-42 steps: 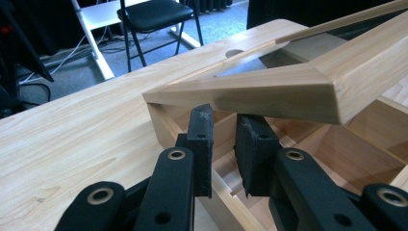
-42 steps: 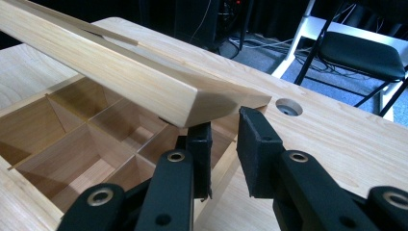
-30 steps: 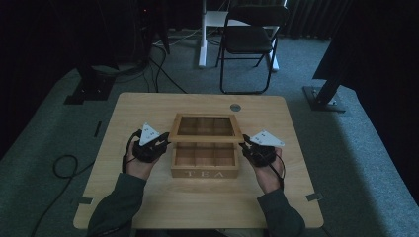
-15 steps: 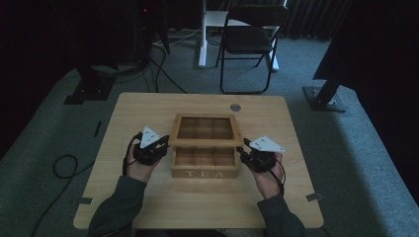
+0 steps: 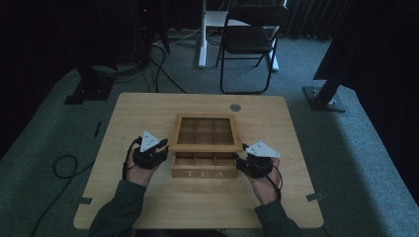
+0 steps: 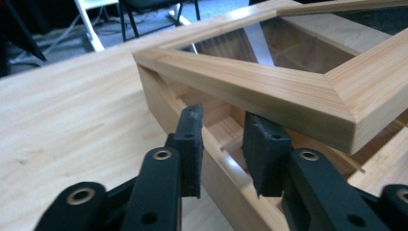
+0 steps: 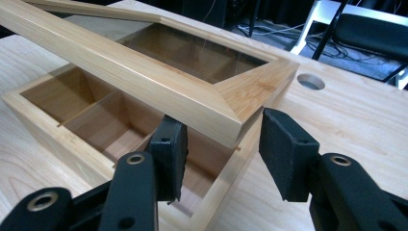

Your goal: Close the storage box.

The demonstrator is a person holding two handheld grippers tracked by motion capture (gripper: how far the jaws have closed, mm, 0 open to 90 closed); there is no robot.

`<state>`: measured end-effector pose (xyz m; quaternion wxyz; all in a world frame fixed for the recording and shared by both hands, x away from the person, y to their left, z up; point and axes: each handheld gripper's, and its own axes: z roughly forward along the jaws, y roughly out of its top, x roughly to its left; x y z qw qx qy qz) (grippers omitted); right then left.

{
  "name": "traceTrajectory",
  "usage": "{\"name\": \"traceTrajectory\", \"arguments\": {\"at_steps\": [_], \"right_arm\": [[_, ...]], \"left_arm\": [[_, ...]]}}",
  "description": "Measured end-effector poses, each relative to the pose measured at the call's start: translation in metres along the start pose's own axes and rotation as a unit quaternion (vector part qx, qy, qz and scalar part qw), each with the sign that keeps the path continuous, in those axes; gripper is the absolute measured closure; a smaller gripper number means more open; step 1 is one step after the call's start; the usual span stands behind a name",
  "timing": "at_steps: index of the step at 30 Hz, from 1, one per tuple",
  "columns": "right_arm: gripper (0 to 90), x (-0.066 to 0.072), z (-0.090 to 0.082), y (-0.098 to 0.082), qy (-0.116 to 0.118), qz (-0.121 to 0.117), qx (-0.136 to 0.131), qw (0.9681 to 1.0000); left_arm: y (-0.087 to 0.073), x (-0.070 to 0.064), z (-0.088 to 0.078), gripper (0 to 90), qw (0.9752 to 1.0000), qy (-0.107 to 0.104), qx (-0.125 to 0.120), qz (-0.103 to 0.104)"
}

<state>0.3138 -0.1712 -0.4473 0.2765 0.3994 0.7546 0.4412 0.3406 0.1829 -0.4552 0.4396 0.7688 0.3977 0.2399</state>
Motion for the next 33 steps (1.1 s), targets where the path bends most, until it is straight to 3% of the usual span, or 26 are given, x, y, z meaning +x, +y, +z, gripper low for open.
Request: {"name": "traceTrajectory", "arguments": {"at_steps": [15,23,33], "right_arm": [[52.1,0.004,0.002,-0.012,-0.002,-0.003,0.007,1.0000],[51.7,0.006,0.003,-0.017,-0.008,-0.011,0.011,0.9999],[51.7,0.008,0.003,-0.025,-0.005,-0.005,0.015,0.9999]], "left_arm": [[-0.013,-0.007,-0.010,50.0,0.9998,-0.014,0.009,-0.009],[-0.016,-0.017,-0.014,47.8,0.9996,-0.028,0.006,-0.002],[-0.023,-0.022,-0.011,48.5,0.9995,-0.030,0.012,-0.006]]}}
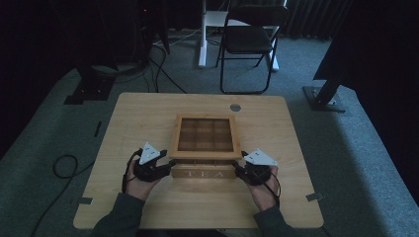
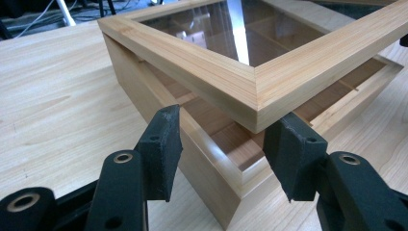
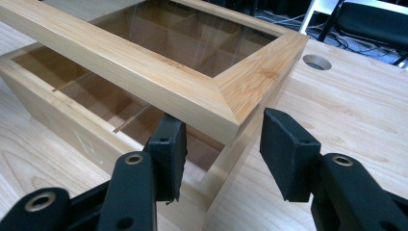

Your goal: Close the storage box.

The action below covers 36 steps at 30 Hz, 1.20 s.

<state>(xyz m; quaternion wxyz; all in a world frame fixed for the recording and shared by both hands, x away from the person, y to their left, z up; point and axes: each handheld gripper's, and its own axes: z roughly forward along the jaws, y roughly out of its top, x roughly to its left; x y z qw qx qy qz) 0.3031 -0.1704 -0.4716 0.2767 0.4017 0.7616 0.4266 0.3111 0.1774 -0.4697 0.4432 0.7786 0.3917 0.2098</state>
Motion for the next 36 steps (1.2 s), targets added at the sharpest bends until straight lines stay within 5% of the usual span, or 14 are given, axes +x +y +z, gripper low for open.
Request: {"name": "traceTrajectory", "arguments": {"at_steps": [36], "right_arm": [[46.4,0.002,0.000,-0.024,0.001,0.010,0.027,0.9996]], "left_arm": [[-0.021,-0.009,0.009,48.6,0.9997,0.002,0.023,-0.002]]}}
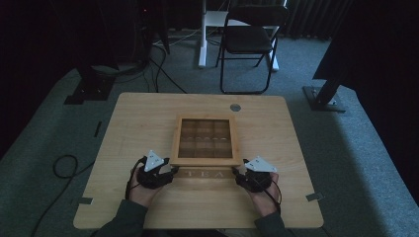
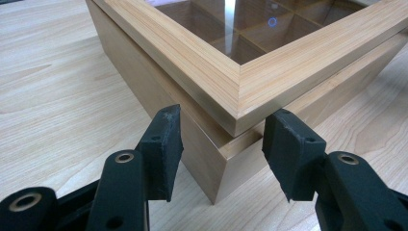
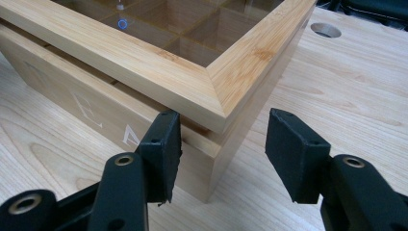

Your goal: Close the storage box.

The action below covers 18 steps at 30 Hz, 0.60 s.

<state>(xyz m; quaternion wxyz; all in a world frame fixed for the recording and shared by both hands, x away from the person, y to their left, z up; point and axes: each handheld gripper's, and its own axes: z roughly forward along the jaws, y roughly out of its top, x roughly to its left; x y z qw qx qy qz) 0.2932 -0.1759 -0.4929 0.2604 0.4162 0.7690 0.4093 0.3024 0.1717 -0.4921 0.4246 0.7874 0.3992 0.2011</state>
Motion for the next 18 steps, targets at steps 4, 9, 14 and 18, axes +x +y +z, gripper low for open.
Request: {"name": "traceTrajectory", "arguments": {"at_steps": [4,9,14,18], "right_arm": [[46.2,-0.001,-0.001,-0.001,0.000,0.001,0.000,1.0000],[45.3,-0.001,-0.002,-0.002,0.002,0.003,0.002,1.0000],[43.6,-0.002,-0.008,-0.006,0.007,0.007,-0.004,0.9999],[42.2,-0.009,-0.019,-0.006,-0.004,0.015,-0.022,0.9996]], "left_arm": [[0.000,0.000,0.000,48.7,1.0000,0.000,0.000,0.001],[-0.002,-0.002,-0.001,48.5,1.0000,0.001,0.002,0.001],[-0.007,-0.003,-0.006,48.4,0.9999,-0.007,-0.002,-0.008],[-0.006,0.000,-0.017,48.3,0.9997,-0.003,-0.019,-0.015]]}}
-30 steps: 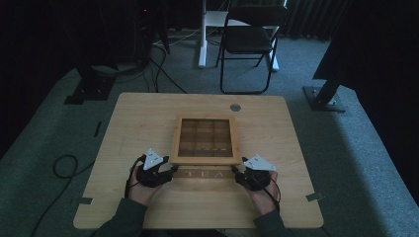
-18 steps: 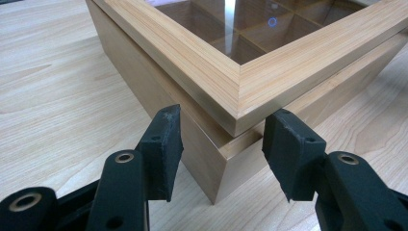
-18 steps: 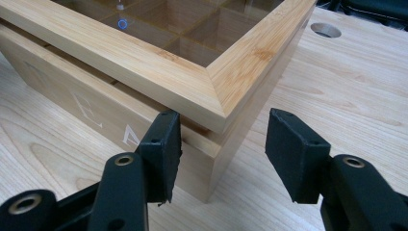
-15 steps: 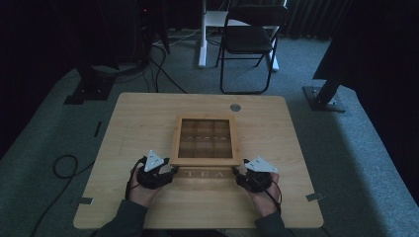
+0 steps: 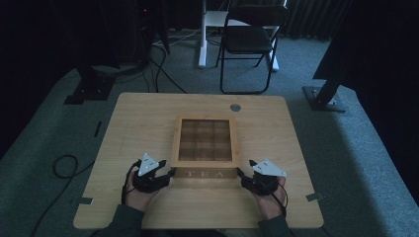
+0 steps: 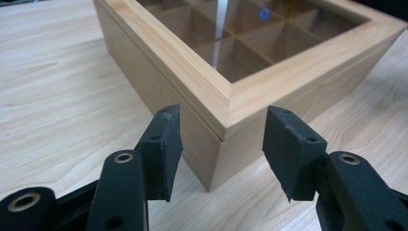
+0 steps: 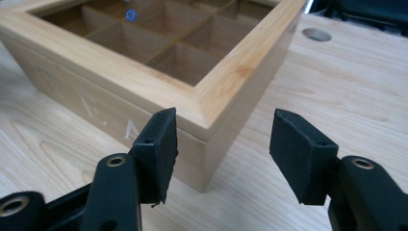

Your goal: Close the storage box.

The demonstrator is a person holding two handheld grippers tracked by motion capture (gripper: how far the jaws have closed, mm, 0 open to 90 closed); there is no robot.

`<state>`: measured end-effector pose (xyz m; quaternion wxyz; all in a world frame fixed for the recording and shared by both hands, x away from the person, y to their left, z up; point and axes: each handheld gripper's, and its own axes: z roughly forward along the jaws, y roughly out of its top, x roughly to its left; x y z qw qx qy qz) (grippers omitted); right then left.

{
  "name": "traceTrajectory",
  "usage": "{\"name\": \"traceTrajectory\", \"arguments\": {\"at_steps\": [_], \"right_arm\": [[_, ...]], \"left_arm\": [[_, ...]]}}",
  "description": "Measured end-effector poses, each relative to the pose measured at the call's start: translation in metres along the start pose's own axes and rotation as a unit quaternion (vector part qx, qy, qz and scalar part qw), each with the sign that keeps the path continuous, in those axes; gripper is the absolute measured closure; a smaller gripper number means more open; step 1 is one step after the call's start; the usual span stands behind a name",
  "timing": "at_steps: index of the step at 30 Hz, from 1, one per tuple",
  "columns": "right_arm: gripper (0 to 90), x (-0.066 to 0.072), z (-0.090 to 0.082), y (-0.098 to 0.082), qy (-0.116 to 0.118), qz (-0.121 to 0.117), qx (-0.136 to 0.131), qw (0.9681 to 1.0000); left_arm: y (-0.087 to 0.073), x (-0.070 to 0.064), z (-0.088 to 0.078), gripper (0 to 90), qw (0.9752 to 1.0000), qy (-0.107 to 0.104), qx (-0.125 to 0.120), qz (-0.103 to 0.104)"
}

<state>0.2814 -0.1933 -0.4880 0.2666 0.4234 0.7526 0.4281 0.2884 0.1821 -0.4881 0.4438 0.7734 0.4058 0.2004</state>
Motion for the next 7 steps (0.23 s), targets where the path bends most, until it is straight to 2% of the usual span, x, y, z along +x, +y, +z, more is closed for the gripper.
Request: {"name": "traceTrajectory", "arguments": {"at_steps": [5,6,7], "right_arm": [[41.7,-0.006,0.000,-0.001,-0.012,0.008,0.003,0.9999],[40.8,-0.013,0.001,-0.001,-0.023,0.015,0.003,0.9996],[40.8,-0.013,0.001,-0.001,-0.023,0.015,0.003,0.9996]], "left_arm": [[0.000,0.005,-0.006,48.3,0.9999,0.008,-0.006,-0.007],[-0.001,0.007,-0.007,48.3,0.9999,0.011,-0.007,-0.009],[-0.001,0.009,-0.007,48.3,0.9999,0.012,-0.005,-0.009]]}}
